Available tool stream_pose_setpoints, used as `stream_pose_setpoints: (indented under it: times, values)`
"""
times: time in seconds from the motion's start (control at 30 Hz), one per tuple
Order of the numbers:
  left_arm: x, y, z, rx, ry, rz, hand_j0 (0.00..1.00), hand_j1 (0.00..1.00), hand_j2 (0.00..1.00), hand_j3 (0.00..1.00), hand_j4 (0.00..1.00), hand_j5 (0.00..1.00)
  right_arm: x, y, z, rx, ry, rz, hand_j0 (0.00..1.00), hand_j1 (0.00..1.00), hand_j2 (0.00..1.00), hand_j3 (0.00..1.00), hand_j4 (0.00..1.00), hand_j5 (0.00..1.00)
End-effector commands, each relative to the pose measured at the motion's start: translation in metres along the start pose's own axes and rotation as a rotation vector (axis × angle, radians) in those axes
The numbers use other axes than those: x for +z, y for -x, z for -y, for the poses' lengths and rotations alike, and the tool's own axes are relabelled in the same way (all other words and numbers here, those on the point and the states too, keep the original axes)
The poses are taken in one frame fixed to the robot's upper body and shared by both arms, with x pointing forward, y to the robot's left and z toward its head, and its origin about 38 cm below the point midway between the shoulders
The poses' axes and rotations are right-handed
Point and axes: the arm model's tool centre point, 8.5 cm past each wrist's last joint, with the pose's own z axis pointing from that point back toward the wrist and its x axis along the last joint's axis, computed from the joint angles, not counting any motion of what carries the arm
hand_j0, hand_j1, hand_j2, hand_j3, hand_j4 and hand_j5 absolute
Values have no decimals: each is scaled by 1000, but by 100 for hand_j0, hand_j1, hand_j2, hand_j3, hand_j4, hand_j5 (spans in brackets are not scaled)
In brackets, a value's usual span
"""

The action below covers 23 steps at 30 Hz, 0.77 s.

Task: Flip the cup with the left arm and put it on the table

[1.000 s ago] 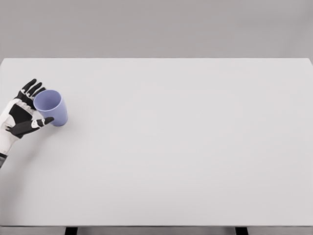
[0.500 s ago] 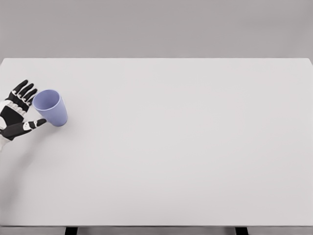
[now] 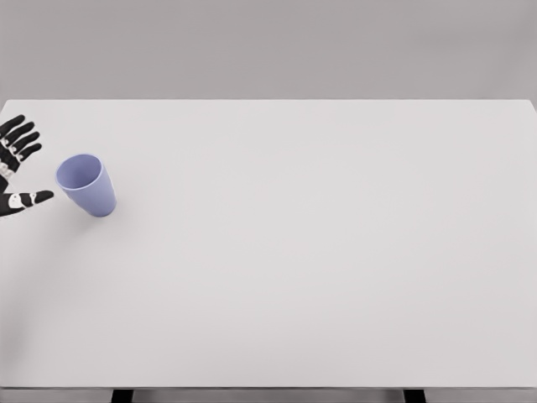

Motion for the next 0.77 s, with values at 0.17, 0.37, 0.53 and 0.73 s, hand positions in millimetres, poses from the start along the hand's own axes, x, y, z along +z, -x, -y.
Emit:
stream_pose_setpoints:
  times: [0.17,0.37,0.53,0.73]
  values:
    - [-13,-50,-1,-87,92,-7,100,100,100,100,100,100,0,0,0,-1,0,0,100,100,100,100,100,100]
    - [-28,-79,29,-114,196,-79,100,100,100,100,100,100,0,0,0,1,0,0,100,100,100,100,100,100]
    - [-40,-99,38,-119,221,-50,100,100,100,100,100,100,0,0,0,0,0,-1,100,100,100,100,100,100]
    - [-41,-100,46,-124,244,-44,100,100,100,100,100,100,0,0,0,1,0,0,100,100,100,100,100,100]
